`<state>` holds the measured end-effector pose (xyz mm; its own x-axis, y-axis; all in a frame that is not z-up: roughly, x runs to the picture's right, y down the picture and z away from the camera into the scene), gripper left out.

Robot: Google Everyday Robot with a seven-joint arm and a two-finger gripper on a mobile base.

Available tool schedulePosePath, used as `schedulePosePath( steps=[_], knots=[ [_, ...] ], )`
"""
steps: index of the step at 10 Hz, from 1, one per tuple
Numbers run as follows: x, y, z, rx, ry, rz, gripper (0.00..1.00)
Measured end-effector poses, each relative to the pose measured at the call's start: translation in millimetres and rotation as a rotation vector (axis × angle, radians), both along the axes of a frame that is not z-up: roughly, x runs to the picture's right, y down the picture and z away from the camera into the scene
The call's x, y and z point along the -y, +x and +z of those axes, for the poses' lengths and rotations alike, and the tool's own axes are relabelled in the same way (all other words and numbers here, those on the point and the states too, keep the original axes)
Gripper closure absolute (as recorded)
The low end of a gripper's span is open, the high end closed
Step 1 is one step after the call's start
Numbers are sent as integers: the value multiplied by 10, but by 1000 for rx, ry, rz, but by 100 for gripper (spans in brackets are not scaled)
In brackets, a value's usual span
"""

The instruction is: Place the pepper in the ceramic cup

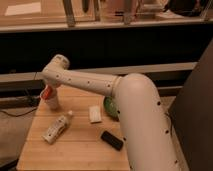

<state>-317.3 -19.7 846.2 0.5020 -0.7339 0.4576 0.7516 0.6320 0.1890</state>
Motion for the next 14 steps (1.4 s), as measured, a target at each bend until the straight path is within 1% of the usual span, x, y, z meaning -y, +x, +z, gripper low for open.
schedulePosePath(
  steps=[1, 7, 8, 9, 11, 12, 14],
  knots=[
    [-6, -7, -7, 1, 1, -2, 20],
    [-8, -5, -21, 1, 3, -1, 20],
    [-3, 0, -23, 1, 2, 1, 20],
    [11, 9, -31, 7, -10, 9, 20],
    [58, 42, -8, 48, -109, 48, 20],
    [97, 80, 16, 72, -182, 82, 20],
    [121, 96, 45, 92, -254, 113, 20]
  ],
)
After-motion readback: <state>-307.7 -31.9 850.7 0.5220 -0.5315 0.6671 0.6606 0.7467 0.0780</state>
